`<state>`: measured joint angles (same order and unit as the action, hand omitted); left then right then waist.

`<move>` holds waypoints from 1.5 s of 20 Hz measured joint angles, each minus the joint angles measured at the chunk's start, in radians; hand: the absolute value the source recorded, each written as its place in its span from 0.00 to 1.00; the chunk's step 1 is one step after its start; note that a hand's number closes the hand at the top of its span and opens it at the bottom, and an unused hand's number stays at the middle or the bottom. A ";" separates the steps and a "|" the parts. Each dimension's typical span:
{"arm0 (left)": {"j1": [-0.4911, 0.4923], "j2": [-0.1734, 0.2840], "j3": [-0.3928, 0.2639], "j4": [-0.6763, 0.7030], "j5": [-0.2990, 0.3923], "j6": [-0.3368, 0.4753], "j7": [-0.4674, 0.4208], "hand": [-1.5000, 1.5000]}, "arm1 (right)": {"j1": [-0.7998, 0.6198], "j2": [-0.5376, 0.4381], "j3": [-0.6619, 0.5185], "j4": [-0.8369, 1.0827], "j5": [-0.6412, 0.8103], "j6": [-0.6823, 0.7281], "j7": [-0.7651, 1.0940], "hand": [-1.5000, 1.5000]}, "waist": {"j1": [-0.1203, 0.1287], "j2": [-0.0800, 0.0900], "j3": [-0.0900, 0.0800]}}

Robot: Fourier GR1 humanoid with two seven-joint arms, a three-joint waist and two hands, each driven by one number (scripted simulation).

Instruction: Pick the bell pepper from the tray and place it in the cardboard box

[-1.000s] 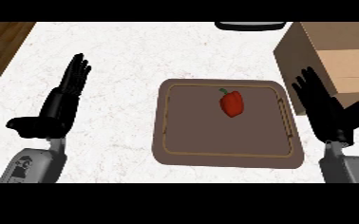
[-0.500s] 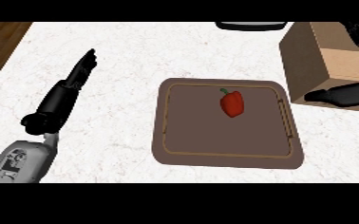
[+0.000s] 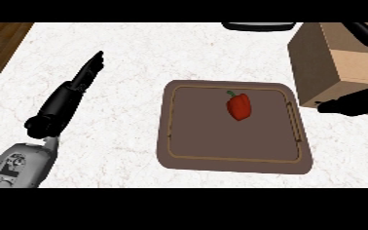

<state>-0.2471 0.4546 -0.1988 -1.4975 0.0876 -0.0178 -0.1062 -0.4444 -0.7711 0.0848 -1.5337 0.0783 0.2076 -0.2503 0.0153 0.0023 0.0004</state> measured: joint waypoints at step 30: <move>0.020 -0.061 0.068 -0.020 -0.078 -0.058 0.018 0.50 | -0.199 0.323 0.465 -0.218 0.465 0.536 0.811 0.00 | -0.012 -0.003 -0.001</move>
<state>-0.2269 0.3936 -0.1313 -1.5176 0.0097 -0.0759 -0.0884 -0.6436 -0.4479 0.5498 -1.7513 0.5431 0.7434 0.5611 0.0028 -0.0006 -0.0004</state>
